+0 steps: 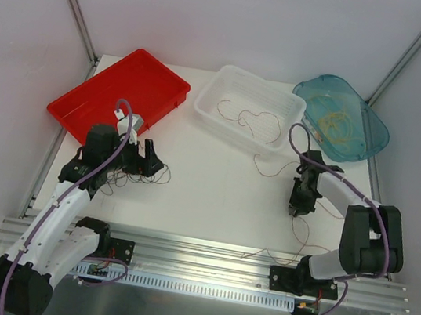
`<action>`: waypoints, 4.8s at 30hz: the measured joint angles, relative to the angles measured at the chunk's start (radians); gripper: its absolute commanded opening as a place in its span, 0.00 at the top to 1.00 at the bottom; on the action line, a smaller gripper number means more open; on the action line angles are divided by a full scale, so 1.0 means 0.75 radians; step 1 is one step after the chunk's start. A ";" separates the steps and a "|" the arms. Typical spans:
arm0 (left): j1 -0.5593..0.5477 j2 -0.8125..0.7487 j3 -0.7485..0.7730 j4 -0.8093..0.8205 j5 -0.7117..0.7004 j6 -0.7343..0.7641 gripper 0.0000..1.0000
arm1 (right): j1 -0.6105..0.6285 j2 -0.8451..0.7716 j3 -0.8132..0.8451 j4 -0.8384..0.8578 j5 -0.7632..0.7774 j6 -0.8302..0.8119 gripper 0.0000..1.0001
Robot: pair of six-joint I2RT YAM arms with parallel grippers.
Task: Untangle the cables
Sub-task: Pick up the cable at the center of the board, then place the cable in the bin.
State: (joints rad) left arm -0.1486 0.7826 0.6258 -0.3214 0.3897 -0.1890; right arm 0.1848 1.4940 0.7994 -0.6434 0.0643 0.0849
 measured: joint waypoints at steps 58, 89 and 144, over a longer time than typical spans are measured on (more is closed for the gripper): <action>0.000 0.108 0.000 0.000 0.005 0.000 0.17 | 0.221 0.572 1.340 -0.001 -0.484 -0.368 0.39; 0.000 0.108 0.000 0.001 0.019 -0.001 0.14 | 0.310 -0.508 -0.388 0.304 -0.025 0.697 0.48; 0.000 0.090 0.000 0.001 -0.041 -0.001 0.01 | 0.262 0.213 1.577 0.555 -0.048 -0.445 0.99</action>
State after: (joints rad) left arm -0.1486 0.8497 0.6258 -0.3210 0.3588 -0.1894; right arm 0.3813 1.6539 1.9823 -0.2272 0.0280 -0.2485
